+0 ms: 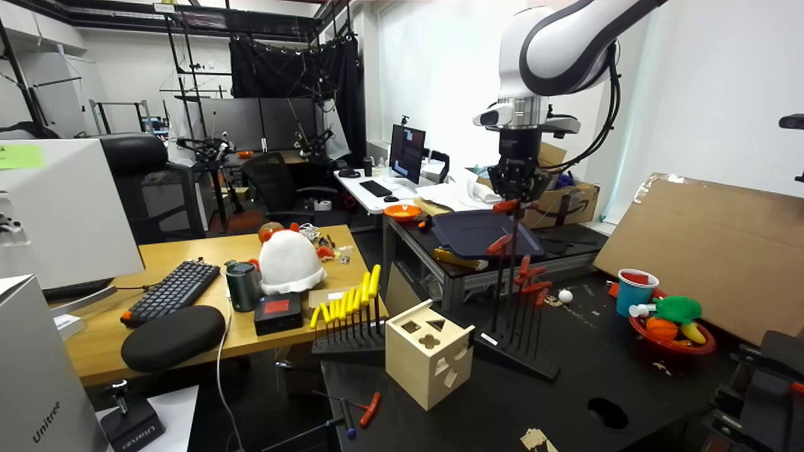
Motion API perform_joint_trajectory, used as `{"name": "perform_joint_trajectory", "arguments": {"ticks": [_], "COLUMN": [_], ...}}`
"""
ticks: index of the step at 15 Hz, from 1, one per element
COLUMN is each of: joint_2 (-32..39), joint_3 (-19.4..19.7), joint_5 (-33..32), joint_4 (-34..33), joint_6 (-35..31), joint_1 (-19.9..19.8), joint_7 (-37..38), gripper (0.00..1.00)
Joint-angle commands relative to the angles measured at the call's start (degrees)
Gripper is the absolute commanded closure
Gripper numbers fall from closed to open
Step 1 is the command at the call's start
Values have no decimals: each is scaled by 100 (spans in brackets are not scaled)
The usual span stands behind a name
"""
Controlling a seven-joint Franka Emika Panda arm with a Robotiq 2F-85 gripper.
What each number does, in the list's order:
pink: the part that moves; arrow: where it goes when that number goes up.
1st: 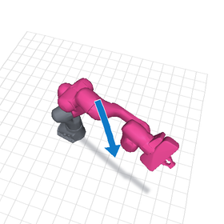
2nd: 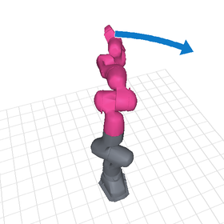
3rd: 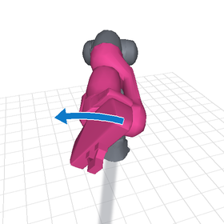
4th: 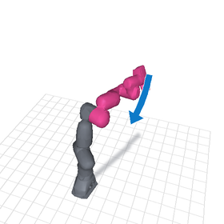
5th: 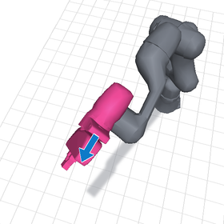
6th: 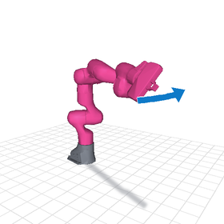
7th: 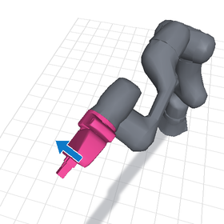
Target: Pick the tool with the red handle and put on the black object
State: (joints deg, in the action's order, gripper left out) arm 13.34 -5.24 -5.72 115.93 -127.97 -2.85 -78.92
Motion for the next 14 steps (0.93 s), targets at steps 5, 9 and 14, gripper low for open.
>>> {"name": "perform_joint_trajectory", "arguments": {"ticks": [5, 9, 14], "joint_2": [167, 292, 471], "joint_3": [44, 31, 59], "joint_5": [-305, -302, -370], "joint_4": [189, 212, 226], "joint_6": [-823, -875, -1096], "joint_1": [27, -10, -30], "joint_7": [-450, -740, -956], "gripper": [94, 94, 94]}}
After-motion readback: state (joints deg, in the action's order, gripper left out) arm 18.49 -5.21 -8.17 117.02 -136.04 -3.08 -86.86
